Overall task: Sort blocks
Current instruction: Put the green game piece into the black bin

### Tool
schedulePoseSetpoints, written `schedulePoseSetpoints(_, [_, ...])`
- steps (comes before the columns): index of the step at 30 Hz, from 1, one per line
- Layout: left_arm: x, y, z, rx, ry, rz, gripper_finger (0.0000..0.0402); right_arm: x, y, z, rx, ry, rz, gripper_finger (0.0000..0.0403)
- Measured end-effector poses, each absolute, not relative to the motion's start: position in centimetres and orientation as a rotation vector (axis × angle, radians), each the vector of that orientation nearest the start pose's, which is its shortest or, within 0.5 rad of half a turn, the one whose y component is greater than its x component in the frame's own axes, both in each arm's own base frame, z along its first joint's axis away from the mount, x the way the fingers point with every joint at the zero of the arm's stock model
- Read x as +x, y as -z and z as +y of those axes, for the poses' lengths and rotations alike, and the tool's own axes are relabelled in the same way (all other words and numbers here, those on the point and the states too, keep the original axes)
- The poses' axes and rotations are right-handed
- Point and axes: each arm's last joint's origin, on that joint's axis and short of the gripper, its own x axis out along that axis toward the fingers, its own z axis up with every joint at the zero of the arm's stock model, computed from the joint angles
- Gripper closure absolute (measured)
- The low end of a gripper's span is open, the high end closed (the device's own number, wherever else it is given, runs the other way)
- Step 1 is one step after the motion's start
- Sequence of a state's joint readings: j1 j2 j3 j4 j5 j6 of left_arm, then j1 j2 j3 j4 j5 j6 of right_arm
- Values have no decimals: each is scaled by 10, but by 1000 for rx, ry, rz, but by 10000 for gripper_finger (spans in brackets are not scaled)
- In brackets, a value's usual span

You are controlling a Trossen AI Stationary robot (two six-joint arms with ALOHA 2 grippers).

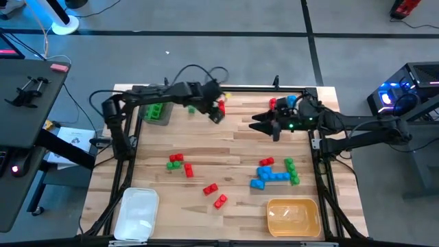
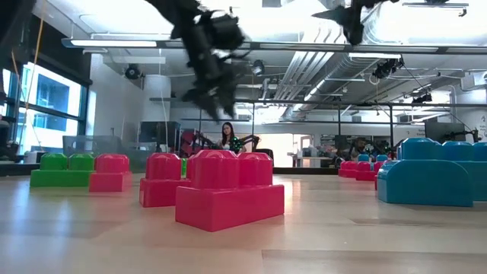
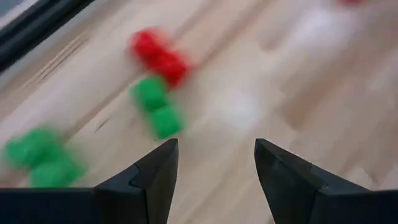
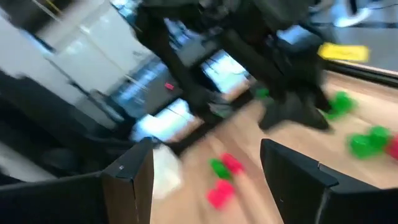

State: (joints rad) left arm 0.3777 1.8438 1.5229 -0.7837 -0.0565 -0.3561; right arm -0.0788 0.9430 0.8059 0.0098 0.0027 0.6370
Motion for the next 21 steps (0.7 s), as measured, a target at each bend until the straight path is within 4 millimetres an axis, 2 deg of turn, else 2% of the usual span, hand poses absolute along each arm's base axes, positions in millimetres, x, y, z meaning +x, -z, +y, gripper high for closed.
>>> schedulePoseSetpoints(2, [366,-255,134,-411,-515,1063,202,206,-334,-15,685,65,105,179])
schedulePoseSetpoints(5, [362,-259,119,-352,-458,1111,202,197,-327,-10,749,36,224,179])
schedulePoseSetpoints(11, [326,-265,97,-375,-436,1039,202,179,-291,9,993,190,651,179])
schedulePoseSetpoints(17, [286,-271,73,-507,-384,740,202,155,-257,36,1120,519,1095,179])
schedulePoseSetpoints(21, [273,-278,65,-569,-364,576,202,140,-245,45,1116,807,1188,179])
